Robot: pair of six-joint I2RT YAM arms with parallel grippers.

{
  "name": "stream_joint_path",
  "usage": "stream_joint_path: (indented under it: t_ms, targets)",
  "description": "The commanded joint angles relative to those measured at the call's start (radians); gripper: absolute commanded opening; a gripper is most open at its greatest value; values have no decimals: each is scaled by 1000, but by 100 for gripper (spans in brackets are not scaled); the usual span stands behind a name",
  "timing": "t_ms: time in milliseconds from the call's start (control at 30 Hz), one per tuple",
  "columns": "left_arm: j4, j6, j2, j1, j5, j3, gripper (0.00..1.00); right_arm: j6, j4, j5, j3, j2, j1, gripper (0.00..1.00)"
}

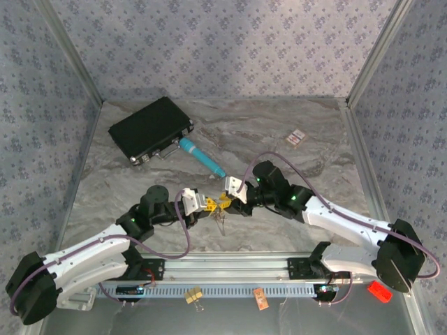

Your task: Put the keys on the keyring

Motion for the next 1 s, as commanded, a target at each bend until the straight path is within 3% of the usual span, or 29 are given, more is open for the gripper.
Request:
stream_joint_path:
  t_ms: [0, 233, 400, 467, 567, 633, 800, 967]
  targets:
    - [82, -14, -2, -3, 33, 2, 0, 19, 34, -30, -7, 14, 8, 24]
    - [96, -12, 4, -3, 35, 2, 0, 20, 60, -47, 0, 40, 12, 20]
    - [110, -13, 4, -1, 34, -1, 0, 15, 64, -61, 5, 49, 9, 0]
    - [93, -15, 2, -2, 7, 3, 0, 10, 49, -52, 15, 44, 8, 0]
    - [22, 0, -9, -2, -47, 16, 18, -49, -56, 9, 56, 42, 26, 0]
    - [-47, 19, -16, -1, -77, 34, 22, -95, -134, 50, 89, 46, 40, 0]
    - [-198, 74, -6, -1, -126, 84, 20, -170, -291, 122, 185, 84, 55, 0]
    - [-194, 72, -19, -2, -125, 92, 19, -219, -376, 178, 254, 127, 85, 0]
